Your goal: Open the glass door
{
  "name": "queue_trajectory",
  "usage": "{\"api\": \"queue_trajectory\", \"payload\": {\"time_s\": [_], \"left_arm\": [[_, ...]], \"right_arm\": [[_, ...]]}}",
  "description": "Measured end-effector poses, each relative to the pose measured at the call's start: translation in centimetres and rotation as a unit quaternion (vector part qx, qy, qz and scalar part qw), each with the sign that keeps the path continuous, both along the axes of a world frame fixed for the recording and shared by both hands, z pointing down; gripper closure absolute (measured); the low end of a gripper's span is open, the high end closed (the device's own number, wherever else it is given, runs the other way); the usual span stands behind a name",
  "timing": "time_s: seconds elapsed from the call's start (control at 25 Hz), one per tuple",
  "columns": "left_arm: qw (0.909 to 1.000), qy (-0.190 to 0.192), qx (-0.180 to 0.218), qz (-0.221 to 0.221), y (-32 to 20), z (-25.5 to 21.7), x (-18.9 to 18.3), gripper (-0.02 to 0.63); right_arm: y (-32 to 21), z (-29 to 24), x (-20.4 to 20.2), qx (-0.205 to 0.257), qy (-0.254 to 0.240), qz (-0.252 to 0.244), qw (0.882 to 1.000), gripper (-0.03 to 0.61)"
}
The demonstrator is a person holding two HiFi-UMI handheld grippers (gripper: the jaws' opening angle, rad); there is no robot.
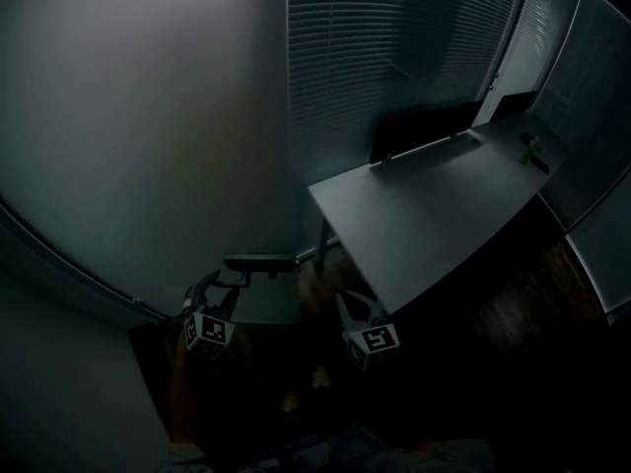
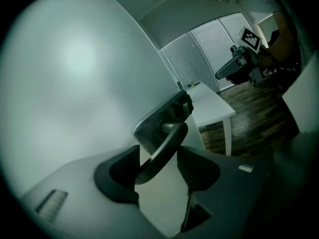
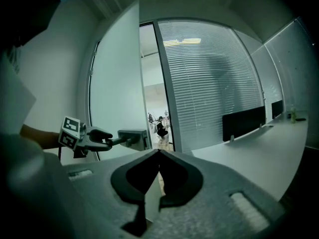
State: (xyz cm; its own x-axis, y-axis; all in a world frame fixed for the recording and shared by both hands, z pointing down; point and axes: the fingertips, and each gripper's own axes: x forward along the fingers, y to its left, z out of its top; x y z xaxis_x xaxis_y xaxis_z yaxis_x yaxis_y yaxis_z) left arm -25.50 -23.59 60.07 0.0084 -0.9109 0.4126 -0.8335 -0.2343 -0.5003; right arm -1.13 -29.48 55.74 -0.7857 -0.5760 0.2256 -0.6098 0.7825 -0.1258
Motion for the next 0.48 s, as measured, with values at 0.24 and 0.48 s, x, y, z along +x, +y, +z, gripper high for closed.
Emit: {"api": "queue_trajectory", "payload": {"time_s": [0.24, 0.48], "left_arm": [[0.9999, -0.001, -0.001, 0.015, 1.5, -0.6, 0.8, 0.380], [0.9996, -0.004, -0.002, 0.030, 3.6, -0.3, 1.4, 0.380]], "right_arm": [[2.1, -0.8, 1.9, 0.000, -0.001, 0.036, 0.999, 0.577], [4.4, -0.3, 3.2, 0.003, -0.001, 0.057, 0.998, 0.576]]}}
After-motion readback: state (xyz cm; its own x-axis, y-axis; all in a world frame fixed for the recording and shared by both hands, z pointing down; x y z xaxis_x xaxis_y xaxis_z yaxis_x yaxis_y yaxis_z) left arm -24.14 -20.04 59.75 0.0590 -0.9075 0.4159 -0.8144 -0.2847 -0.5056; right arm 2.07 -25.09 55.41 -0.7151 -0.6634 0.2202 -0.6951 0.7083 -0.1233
